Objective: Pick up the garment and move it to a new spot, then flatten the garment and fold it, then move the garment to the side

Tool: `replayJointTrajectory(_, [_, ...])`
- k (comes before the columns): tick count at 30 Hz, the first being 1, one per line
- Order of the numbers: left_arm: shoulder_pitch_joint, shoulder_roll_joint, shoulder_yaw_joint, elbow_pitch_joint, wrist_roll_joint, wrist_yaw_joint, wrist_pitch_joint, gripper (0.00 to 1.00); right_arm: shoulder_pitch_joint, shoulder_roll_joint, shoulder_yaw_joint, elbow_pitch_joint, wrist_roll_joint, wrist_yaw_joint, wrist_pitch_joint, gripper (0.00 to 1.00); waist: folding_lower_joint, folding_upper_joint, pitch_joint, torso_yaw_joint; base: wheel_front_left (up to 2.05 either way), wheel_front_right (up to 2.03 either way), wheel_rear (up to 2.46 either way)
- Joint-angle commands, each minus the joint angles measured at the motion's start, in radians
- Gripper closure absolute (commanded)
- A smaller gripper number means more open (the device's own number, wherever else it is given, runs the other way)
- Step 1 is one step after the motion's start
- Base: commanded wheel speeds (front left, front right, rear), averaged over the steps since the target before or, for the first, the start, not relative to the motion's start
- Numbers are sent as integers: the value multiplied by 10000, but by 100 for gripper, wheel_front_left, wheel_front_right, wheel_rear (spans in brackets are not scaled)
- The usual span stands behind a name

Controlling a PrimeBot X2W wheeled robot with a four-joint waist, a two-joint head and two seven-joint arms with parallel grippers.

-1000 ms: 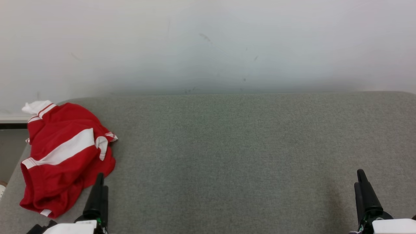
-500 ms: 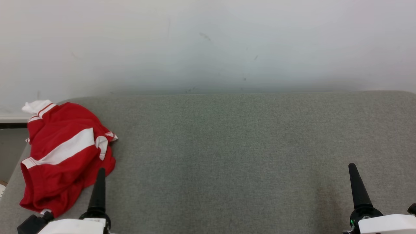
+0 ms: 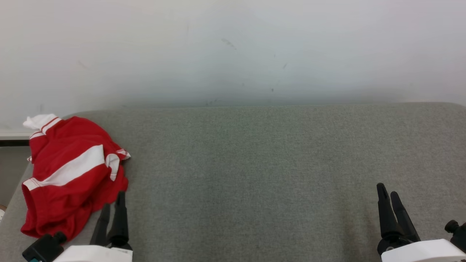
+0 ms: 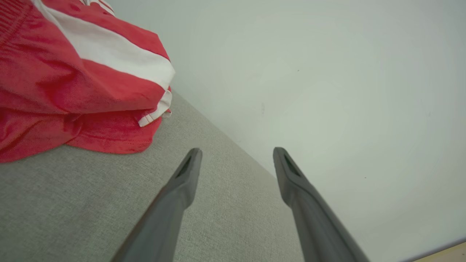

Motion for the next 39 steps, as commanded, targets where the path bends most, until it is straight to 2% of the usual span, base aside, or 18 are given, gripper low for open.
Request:
replayJointTrajectory(1, [-12,89,-2,-136,596,153,-95,0,-209,-76,72,-160,-457,-7,-91,0,0,0,-4,-2,0,0,0])
replayJointTrajectory(4, [-12,92,-40,-163,1205,388,-193,0,-214,-88,182,-189,-1156,-7,-185,0,0,0,-14,-4,0,0,0])
replayJointTrajectory(17, [95,172,-462,-165,2997,533,-564,0,-277,-259,822,88,-3445,-9,-572,0,0,0,-84,5,0,0,0])
replayJointTrajectory(26, [119,259,-625,-164,3912,537,-813,0,-292,-218,1017,140,-4318,-10,-808,0,0,0,-124,-13,0,0,0])
replayJointTrajectory(39, [221,271,-671,-194,4981,450,-1111,0,-177,-10,773,38,-5610,-12,-1110,0,0,0,-157,-47,0,0,0])
